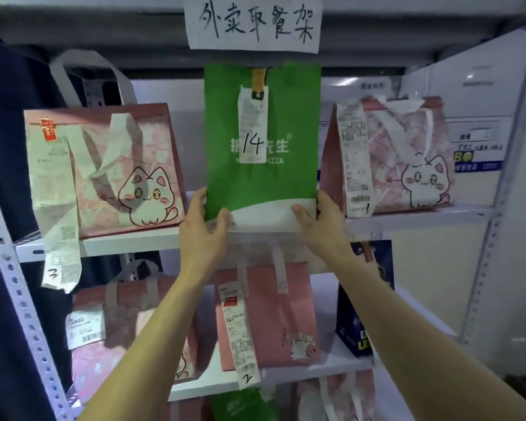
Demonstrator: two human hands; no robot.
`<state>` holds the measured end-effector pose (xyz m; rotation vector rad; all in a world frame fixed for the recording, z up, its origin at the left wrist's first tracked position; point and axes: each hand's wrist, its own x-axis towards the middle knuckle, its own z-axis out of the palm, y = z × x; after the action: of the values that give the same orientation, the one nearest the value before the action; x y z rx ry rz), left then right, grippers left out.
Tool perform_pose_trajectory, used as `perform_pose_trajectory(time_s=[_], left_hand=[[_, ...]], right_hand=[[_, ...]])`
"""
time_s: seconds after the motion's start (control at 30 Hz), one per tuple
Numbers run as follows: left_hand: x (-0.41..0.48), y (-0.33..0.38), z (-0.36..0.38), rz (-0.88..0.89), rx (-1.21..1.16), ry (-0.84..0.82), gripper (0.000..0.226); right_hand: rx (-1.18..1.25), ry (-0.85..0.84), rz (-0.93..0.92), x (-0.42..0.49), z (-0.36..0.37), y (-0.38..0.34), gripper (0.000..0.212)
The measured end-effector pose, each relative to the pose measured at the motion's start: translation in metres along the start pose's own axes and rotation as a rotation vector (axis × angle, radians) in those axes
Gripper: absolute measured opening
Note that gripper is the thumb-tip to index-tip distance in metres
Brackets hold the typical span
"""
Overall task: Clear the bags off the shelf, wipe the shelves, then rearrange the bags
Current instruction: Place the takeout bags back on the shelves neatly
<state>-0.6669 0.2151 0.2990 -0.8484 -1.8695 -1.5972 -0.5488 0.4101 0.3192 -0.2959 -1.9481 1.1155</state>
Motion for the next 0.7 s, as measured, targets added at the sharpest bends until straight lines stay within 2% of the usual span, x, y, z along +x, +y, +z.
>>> perform_pose_trajectory(time_s=[0.2,0.3,0.37,0.53,0.7], left_hand=[[-0.04,0.044,-0.011,0.033,-0.099,0.147,0.02],[-0.069,0.068,-0.015,0.047,-0.098,0.202,0.012],[-0.092,0.084,-0.016,0.039,-0.113,0.227,0.013],[-0.173,0.136,0.008,0.077,-0.075,0.269,0.022],[-0.249,0.156,0.062,0.028,-0.076,0.19,0.02]], right_hand=[[-0.043,0.019,-0.061,-0.027,-0.025,0.001,0.007],[-0.016,0.013,-0.099,-0.048,-0.046,-0.002,0.022],[0.019,-0.012,-0.11,-0.067,-0.065,-0.004,0.027],[0.101,-0.075,-0.093,-0.119,-0.134,0.018,0.014],[0.112,-0.019,-0.025,-0.164,-0.206,0.076,0.02]])
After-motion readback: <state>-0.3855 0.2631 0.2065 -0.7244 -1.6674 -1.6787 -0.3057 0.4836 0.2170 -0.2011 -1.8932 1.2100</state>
